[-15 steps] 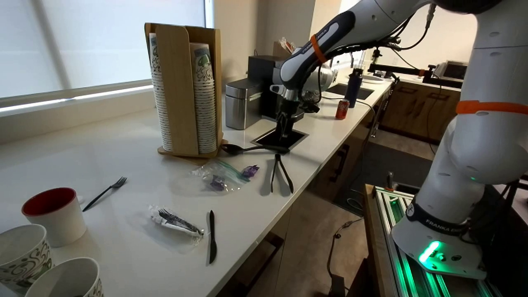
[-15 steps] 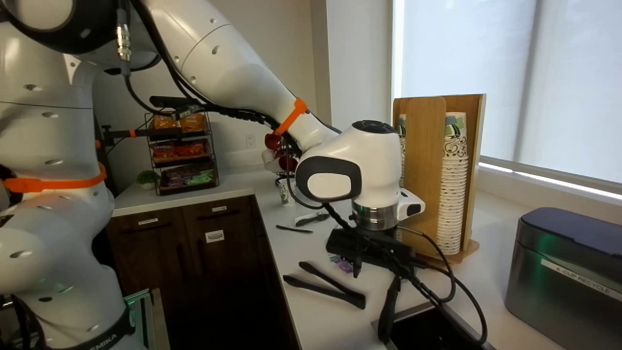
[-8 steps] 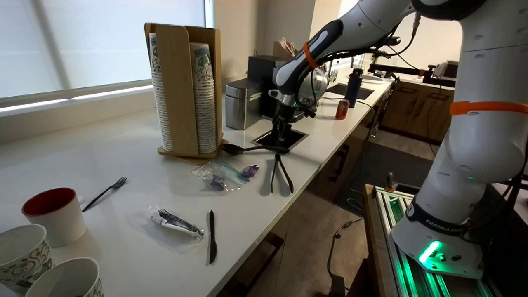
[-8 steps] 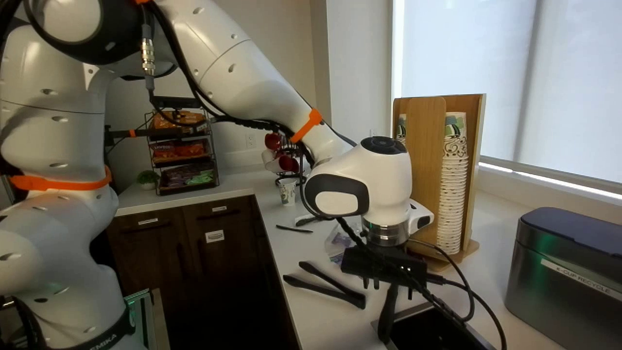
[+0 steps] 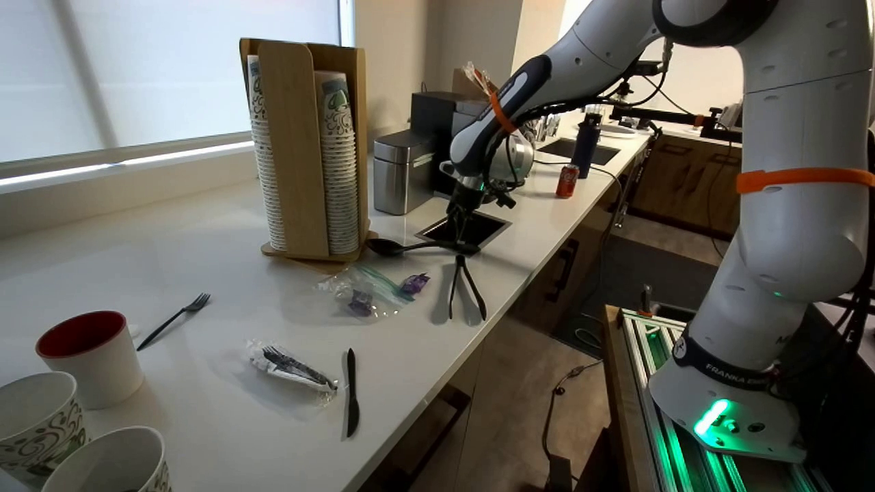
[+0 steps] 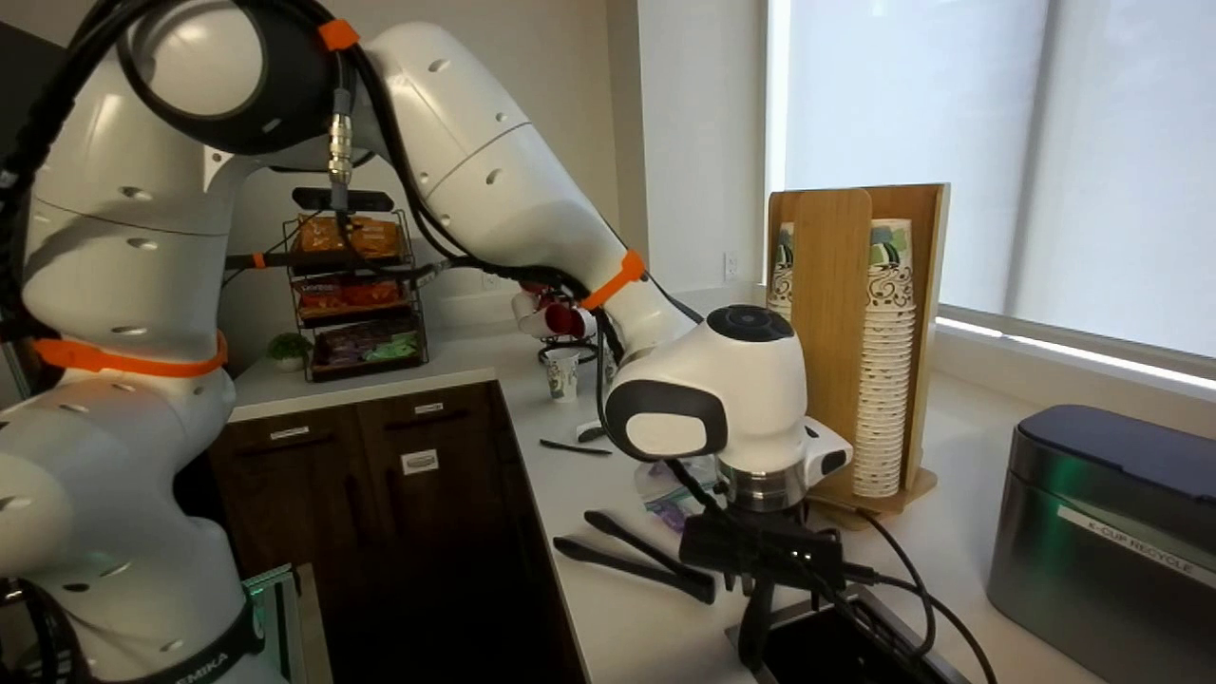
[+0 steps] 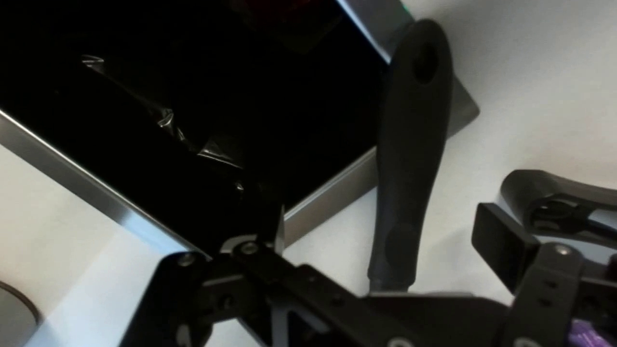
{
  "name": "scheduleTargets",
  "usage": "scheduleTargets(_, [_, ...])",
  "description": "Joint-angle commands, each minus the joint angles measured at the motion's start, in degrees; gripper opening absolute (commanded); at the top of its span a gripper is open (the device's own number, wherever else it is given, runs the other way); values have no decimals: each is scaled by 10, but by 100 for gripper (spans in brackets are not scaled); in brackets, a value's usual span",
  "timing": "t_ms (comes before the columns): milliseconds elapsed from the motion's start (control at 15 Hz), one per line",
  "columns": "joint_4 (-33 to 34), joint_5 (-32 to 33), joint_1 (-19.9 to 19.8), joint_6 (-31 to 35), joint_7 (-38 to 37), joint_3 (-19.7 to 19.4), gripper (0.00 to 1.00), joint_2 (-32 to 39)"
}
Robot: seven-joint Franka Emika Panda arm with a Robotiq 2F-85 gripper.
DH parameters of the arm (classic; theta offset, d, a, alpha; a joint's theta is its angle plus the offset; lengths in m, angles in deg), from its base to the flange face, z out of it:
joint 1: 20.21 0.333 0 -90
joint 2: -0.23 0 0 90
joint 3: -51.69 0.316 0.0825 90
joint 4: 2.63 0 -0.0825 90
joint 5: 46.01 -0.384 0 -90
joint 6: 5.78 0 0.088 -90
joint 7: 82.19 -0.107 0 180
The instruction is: Place the large spoon in between the clear bags
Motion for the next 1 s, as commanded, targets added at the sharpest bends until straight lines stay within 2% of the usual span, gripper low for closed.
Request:
scheduleTargets(0, [9, 5, -19, 18, 7, 19, 73, 18])
scheduleTargets(600, [4, 1, -32, 28, 11, 43, 5, 4])
scheduleTargets(933, [-23, 12, -25, -24, 10, 45, 6, -44])
